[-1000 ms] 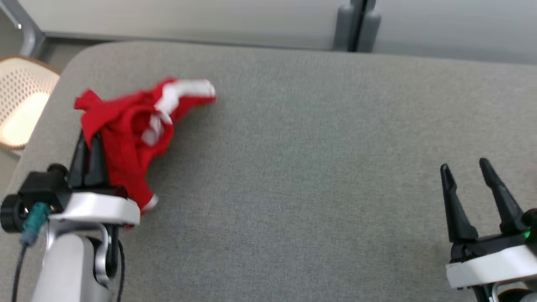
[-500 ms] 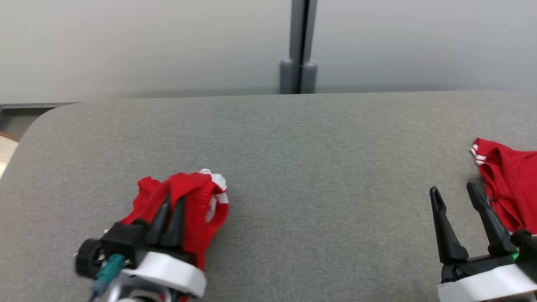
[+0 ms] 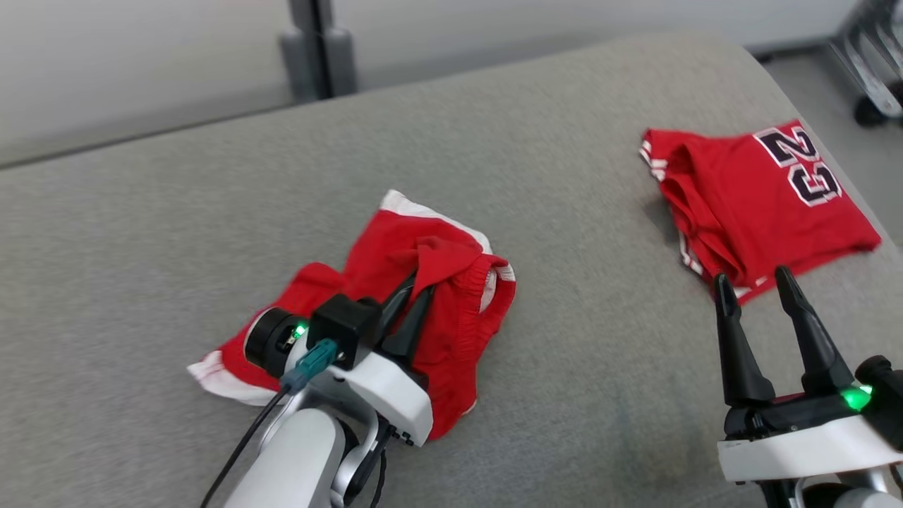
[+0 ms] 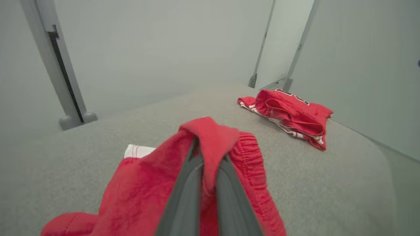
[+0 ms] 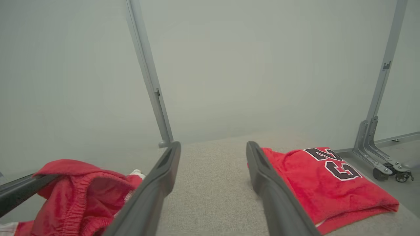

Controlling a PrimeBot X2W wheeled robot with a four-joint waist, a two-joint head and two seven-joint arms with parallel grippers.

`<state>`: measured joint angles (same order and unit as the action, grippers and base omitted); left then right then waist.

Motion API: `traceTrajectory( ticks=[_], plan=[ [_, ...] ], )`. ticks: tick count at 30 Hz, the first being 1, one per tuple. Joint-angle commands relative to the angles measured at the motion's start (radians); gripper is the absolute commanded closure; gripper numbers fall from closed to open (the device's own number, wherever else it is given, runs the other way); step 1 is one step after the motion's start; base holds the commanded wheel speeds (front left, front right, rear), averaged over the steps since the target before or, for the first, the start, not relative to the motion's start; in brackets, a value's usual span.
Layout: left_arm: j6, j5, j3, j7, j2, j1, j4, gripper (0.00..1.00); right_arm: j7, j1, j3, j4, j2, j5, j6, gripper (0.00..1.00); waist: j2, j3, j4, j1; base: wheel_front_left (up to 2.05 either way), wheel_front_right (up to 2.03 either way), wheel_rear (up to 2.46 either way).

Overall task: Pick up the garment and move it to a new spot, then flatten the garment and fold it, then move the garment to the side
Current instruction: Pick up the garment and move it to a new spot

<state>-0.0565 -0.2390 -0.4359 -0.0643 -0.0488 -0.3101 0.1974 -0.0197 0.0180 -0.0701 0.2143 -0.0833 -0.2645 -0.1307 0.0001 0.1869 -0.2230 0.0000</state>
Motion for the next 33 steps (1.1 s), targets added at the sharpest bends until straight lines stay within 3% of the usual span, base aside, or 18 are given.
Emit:
traceTrajectory(
  ticks=[1,6,7,8,9,16,19,27,33],
  plan=[
    [0.006,-0.010,0.000,-0.008,-0.007,-0.025,0.034,1.00,-0.016,-0.016,-0.002,-0.008,0.009,-0.014,0.000,0.00,-0.0001,0.115,-0.112,0.0000,0.00,0.00,0.00],
    [-0.004,-0.030,-0.028,-0.038,-0.005,-0.069,0.163,1.00,-0.053,-0.030,-0.011,-0.048,0.016,-0.023,0.000,0.00,-0.0001,0.157,-0.136,0.0000,0.00,0.00,0.00],
    [-0.005,-0.030,-0.033,-0.043,-0.005,-0.075,0.182,0.84,-0.057,-0.033,-0.009,-0.054,0.018,-0.023,0.000,0.00,-0.0001,0.161,-0.132,0.0000,0.00,0.00,0.00],
    [-0.005,-0.035,-0.036,-0.052,-0.006,-0.077,0.195,0.26,-0.063,-0.036,-0.009,-0.059,0.019,-0.025,0.000,0.00,-0.0001,0.161,-0.126,0.0000,0.00,0.00,0.00],
    [-0.005,-0.033,-0.041,-0.063,-0.007,-0.081,0.206,0.00,-0.065,-0.039,-0.008,-0.061,0.019,-0.023,0.000,0.00,-0.0001,0.160,-0.119,0.0000,0.00,0.00,0.00],
    [-0.010,-0.033,-0.076,-0.161,-0.005,-0.072,0.188,0.00,-0.054,-0.023,0.006,-0.082,0.009,-0.024,0.000,0.00,-0.0001,0.092,-0.016,0.0000,0.00,0.00,0.00],
    [0.012,-0.037,-0.055,-0.183,-0.011,-0.048,0.142,0.00,-0.041,-0.012,0.009,-0.080,0.000,-0.016,0.000,0.00,-0.0001,0.041,0.036,0.0000,0.00,0.00,0.00],
    [0.114,-0.079,0.114,-0.199,-0.088,0.048,0.054,0.00,0.013,0.043,0.034,-0.048,-0.027,-0.001,0.000,0.00,-0.0001,-0.070,0.161,0.0000,0.00,0.00,0.00],
    [0.136,-0.107,0.214,-0.201,-0.150,0.126,0.009,0.00,0.047,0.077,0.056,-0.023,-0.032,0.011,0.000,0.00,-0.0001,-0.110,0.218,0.0000,0.00,0.00,0.00]
  ],
)
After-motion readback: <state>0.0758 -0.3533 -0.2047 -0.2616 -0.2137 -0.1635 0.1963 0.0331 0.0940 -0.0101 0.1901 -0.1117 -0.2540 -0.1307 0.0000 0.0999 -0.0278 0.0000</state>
